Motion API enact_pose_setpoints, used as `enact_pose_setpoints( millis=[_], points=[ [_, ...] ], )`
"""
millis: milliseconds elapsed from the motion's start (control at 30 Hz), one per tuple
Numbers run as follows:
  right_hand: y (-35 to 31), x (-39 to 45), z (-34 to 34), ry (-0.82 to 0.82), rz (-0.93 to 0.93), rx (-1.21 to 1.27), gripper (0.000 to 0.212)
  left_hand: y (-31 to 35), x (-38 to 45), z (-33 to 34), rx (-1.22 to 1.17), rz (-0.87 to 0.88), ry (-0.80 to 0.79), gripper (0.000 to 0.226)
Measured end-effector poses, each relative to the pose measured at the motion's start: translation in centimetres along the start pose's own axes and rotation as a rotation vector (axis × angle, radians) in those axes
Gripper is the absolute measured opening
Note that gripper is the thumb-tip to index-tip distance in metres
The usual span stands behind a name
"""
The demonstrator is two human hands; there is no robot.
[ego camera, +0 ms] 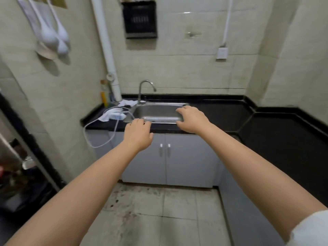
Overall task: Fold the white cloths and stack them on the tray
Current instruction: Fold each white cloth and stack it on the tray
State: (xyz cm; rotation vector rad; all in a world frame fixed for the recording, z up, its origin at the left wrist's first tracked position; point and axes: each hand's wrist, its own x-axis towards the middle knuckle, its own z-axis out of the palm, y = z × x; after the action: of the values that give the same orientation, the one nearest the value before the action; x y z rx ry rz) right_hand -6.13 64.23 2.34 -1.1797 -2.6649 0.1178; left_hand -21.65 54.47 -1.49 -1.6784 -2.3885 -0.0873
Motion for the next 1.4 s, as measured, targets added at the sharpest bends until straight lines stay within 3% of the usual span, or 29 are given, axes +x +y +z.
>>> enact_pose_setpoints(
  millis=[200,367,667,1000,1233,1400],
  points=[
    [-4.0,13.1,5.3,-0.097,-0.148,0.045,0.049,-9.3,6.4,4.7,0.031,-0.192,-0.068,0.036],
    [-7.6,24.7,10.4,-0.151,-0.217,0.037,0.036,-17.8,14.2,8.8,0.013,-0.305,-0.088,0.041],
    [-13.0,45.5,16.6,-0.111,-0.17,0.183,0.024,-31.4,30.1,13.9,-0.054,-0.359,-0.124,0.038],
    [-15.3,61.9,29.0,-0.352,-0.174,0.183,0.028,-38.1,42.0,23.1,-0.075,-0.38,-0.263,0.038],
    [-16.2,70.6,38.1,-0.591,-0.231,0.104,0.062,-41.3,48.1,30.0,-0.154,-0.475,-0.449,0.039],
    [-14.7,72.7,40.9,-0.616,-0.262,0.162,0.032,-41.8,51.0,33.6,-0.302,-0.533,-0.451,0.045]
  ],
)
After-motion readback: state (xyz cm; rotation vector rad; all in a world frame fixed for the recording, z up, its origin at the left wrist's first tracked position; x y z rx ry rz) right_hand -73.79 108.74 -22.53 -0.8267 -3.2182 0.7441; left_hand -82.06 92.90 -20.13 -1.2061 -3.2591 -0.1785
